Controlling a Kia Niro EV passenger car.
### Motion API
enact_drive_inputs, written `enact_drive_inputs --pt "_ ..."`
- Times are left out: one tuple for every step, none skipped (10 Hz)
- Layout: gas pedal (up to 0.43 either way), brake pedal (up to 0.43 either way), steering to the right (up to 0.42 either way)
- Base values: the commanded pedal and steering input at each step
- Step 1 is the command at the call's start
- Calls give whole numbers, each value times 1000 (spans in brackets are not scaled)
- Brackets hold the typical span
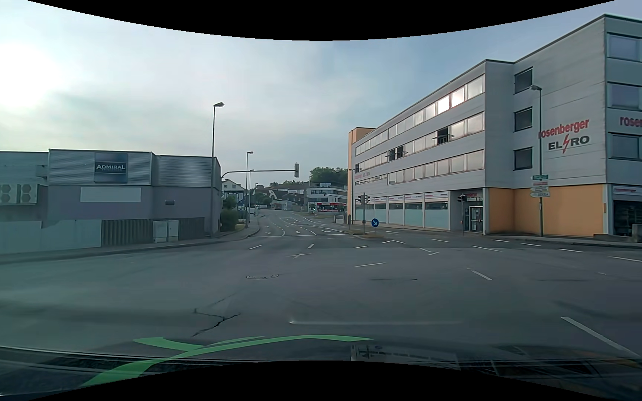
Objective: Follow the waypoints while adhering to traffic rules and regulations
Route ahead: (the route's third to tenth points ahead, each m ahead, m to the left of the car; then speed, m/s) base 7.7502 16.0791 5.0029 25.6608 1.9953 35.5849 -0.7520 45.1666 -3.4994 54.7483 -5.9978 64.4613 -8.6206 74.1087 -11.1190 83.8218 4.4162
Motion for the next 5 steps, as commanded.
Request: enact_drive_inputs --pt "59 0 -251" --pt "59 0 -262" --pt "59 0 -280" --pt "59 0 -295" --pt "59 0 -311"
